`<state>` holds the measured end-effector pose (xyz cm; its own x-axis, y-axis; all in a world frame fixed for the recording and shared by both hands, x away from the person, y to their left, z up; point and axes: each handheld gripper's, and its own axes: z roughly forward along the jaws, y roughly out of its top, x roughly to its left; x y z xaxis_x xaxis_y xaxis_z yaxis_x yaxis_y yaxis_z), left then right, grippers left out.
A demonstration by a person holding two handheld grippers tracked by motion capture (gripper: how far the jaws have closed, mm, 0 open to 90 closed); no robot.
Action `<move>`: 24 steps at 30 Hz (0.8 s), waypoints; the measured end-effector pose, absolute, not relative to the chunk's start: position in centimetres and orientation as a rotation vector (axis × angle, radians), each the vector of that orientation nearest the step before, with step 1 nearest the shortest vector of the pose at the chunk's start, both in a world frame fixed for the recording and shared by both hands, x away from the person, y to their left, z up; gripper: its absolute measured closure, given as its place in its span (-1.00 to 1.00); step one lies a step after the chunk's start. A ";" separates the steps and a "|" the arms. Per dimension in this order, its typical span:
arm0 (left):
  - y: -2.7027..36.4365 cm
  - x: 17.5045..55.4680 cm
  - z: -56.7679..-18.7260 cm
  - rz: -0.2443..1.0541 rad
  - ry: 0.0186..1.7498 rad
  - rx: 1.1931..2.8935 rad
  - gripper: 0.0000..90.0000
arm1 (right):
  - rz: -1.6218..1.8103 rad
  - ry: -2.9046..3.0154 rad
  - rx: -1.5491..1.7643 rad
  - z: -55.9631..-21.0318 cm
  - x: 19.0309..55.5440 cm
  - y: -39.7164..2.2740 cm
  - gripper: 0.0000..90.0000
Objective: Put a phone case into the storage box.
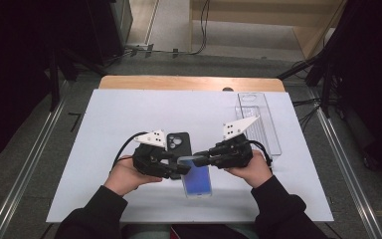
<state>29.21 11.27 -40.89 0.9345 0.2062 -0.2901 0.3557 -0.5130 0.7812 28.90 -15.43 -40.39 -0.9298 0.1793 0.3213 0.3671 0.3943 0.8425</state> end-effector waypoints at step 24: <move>12.6 30.2 -40.1 -0.358 0.548 2.071 0.80 | -1.622 -2.431 -0.643 -40.1 28.8 -15.8 -0.18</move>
